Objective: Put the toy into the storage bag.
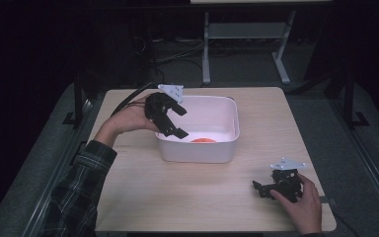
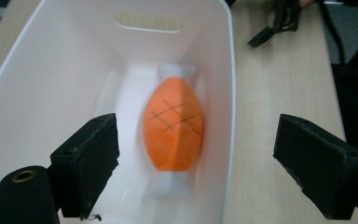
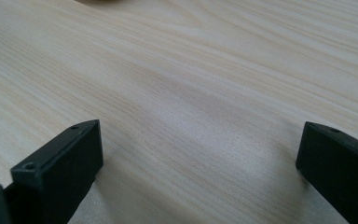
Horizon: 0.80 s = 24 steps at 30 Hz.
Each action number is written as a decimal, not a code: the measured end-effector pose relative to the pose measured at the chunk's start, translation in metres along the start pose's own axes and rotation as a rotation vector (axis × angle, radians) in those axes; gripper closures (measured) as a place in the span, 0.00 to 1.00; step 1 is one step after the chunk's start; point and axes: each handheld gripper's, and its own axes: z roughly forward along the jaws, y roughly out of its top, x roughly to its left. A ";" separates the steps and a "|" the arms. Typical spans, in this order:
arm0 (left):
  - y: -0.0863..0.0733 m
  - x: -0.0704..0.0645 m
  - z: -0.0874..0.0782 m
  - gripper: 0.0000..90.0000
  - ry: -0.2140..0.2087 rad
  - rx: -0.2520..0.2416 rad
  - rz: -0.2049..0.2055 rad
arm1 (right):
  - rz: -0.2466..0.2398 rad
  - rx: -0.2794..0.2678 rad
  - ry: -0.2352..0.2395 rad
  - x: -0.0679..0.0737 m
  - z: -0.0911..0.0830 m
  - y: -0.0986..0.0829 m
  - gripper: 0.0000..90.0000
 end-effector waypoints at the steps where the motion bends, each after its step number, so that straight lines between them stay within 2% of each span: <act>1: -0.002 -0.001 -0.002 0.15 0.003 -0.018 -0.010 | 0.000 0.000 0.000 0.000 0.000 0.000 0.00; 2: -0.004 -0.002 -0.003 0.15 0.012 -0.034 -0.022 | 0.000 0.000 0.000 0.000 0.000 0.000 0.00; 3: -0.006 -0.003 -0.004 0.15 0.020 -0.028 -0.035 | 0.000 0.000 0.000 0.000 0.000 0.000 0.00; 4: -0.010 -0.005 -0.005 0.15 0.040 -0.031 -0.030 | 0.000 0.000 -0.001 0.000 0.000 0.000 0.00; 7: -0.016 -0.008 -0.007 0.15 0.053 -0.051 -0.057 | -0.001 0.000 0.000 0.000 0.000 0.000 0.00; 12: -0.032 -0.013 -0.010 0.15 0.093 -0.112 -0.096 | -0.001 0.001 0.000 0.000 0.000 0.000 0.00; 16: -0.045 -0.019 -0.011 0.15 0.132 -0.125 -0.121 | -0.001 0.000 -0.001 0.000 0.000 0.000 0.00; 24: -0.079 -0.034 -0.017 0.15 0.203 -0.184 -0.188 | -0.001 0.000 -0.002 0.000 0.000 0.000 0.00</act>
